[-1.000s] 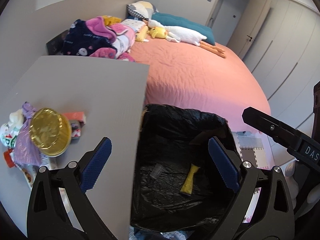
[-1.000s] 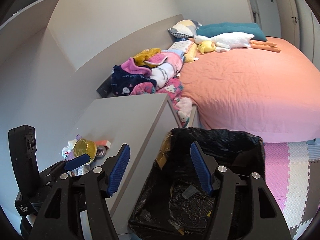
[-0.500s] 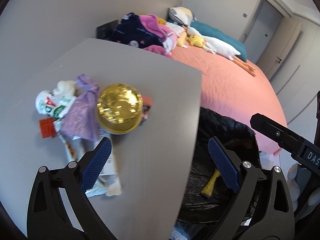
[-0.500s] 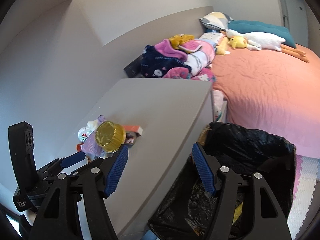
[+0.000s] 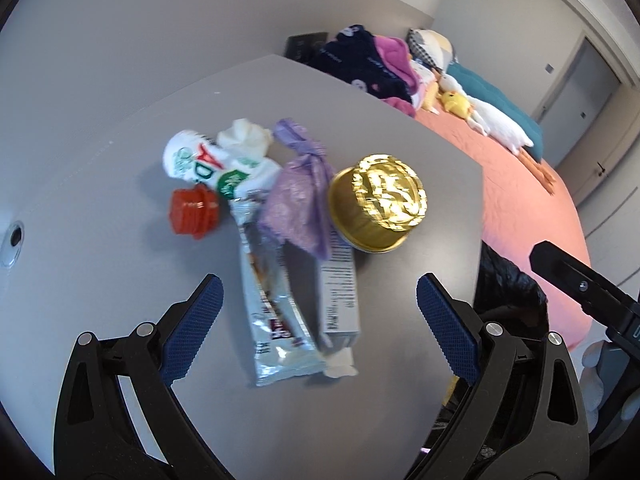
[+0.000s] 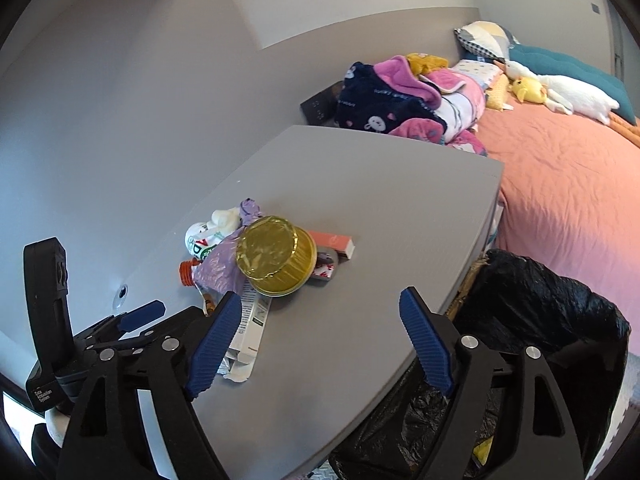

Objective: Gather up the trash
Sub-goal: 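Grasp the silver pouch with left tool while right tool grasps gold foil cup, then carry pouch and foil cup over the bin and release both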

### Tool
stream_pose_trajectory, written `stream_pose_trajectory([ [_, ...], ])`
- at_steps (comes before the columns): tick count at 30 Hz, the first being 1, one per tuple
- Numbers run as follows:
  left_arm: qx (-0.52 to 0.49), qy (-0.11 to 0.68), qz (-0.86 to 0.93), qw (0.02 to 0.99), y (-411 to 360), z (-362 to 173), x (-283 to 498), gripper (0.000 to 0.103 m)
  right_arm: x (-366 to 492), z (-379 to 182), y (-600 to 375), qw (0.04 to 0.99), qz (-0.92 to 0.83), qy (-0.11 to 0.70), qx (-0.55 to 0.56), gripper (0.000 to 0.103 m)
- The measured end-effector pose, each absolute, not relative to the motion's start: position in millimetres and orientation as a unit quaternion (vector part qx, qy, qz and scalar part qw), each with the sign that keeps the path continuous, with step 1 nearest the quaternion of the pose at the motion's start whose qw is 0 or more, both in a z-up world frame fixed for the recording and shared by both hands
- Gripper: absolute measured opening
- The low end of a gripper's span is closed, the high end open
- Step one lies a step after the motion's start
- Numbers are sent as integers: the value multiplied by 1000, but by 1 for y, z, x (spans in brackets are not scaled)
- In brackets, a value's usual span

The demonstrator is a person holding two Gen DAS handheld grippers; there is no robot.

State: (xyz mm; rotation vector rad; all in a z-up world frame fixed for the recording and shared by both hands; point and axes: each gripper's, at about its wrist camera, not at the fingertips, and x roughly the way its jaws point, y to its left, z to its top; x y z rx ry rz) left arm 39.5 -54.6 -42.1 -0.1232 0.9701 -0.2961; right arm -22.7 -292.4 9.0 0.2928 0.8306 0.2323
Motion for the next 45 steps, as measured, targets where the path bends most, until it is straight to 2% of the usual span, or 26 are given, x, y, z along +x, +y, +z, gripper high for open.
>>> stream_pose_trajectory([
  [7, -78, 485, -117, 863, -34, -61, 45, 78, -2, 3, -268, 895, 127, 411, 116, 85],
  [24, -64, 515, -118, 847, -33, -95, 66, 71, 54, -37, -218, 883, 136, 445, 60, 85],
  [33, -15, 507, -99, 856, -36, -95, 73, 32, 75, -46, -204, 893, 121, 433, 27, 85],
  [35, -22, 506, -102, 856, -33, -94, 76, 31, 76, -47, -202, 894, 121, 432, 23, 85],
  [37, -25, 505, -105, 856, -30, -94, 75, 29, 76, -48, -201, 893, 125, 433, 20, 75],
  [45, -57, 504, -112, 855, -18, -89, 68, 29, 73, -35, -214, 889, 144, 429, 64, 75],
])
